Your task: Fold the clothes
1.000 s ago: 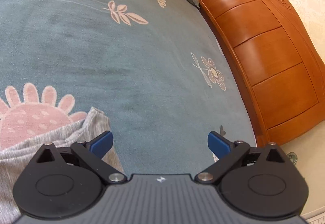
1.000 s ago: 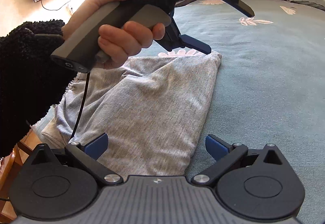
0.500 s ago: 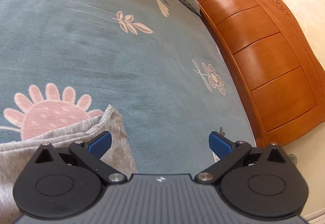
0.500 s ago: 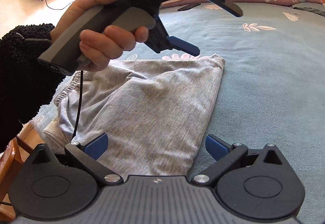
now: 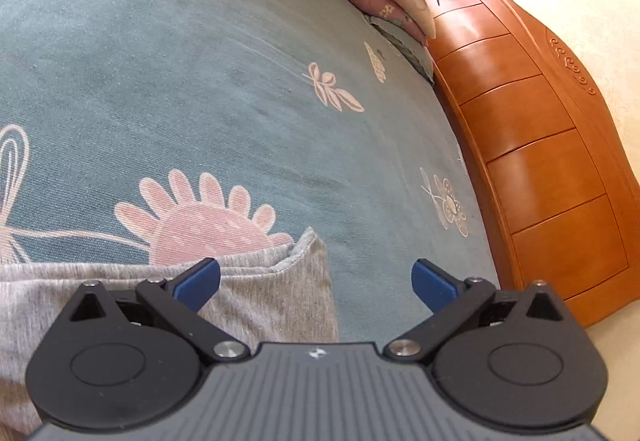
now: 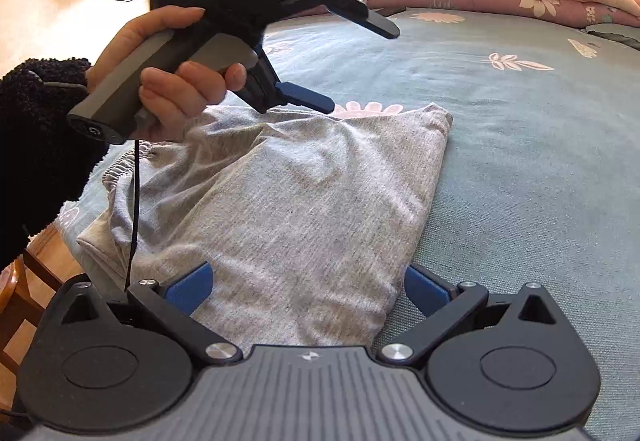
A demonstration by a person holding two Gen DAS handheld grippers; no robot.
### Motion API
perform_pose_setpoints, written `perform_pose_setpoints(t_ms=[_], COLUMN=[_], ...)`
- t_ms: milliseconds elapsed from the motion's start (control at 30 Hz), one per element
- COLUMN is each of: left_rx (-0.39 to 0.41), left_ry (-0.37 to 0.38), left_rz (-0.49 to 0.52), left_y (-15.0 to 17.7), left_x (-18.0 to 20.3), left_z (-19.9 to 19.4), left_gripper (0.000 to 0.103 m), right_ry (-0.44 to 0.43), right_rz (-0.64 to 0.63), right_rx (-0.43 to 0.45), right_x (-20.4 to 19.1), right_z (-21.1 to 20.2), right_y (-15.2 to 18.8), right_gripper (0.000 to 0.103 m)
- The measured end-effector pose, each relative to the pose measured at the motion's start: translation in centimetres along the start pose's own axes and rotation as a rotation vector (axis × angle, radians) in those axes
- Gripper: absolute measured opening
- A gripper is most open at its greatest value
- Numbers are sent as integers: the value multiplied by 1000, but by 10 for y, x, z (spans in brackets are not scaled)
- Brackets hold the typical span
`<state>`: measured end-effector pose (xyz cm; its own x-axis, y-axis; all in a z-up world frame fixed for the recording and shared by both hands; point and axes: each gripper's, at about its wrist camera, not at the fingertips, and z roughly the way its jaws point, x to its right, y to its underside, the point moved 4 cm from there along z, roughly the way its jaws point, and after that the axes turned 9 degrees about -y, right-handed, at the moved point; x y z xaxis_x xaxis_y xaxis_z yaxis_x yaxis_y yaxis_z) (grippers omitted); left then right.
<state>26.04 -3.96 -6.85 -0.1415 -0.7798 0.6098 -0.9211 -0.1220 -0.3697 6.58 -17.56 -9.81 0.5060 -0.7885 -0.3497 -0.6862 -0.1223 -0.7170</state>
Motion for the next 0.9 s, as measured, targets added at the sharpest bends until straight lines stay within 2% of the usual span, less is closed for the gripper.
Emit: perform_pose_setpoints(t_ms=[67,167,233,333,433,533,567,667,767,833,900], left_rx=[3,17,12,41,87,35,20,10,17,22,31], left_ry=[-21,-97,-170,-160,-58,31,31,-83,-59,-48,-21], left_rz=[44,59,19,-72,-76,-70,-53,-12,-100,-114,-80], left_y=[7,14,13,12,16,33,40,57,56,55,60], left_x=[3,-10,-29,-45,-31,-12,-7,-13,-30,-24,-11], left_z=[-5,-10,-10,-28,-49,-44,-39,-19,-18,-30,-43], left_gripper=[101,101,101,100,101,101,101,101,101,101,101], right_ry=[-2,1,5,4,0,2,2,8,6,5,11], right_rz=[-1,-6,-5,-5,-5,-8,-10,-18,-17,-17,-17], right_rx=[6,8,6,14,20,16,15,17,23,29,30], right_x=[1,1,1,1,1,0,0,-1,-1,-1,0], right_z=[0,-1,-1,-3,-5,-5,-5,-5,-7,-8,-9], right_y=[0,1,1,1,0,1,1,1,0,0,0], right_gripper=[103,103,103,103,103,103,103,103,103,103,103])
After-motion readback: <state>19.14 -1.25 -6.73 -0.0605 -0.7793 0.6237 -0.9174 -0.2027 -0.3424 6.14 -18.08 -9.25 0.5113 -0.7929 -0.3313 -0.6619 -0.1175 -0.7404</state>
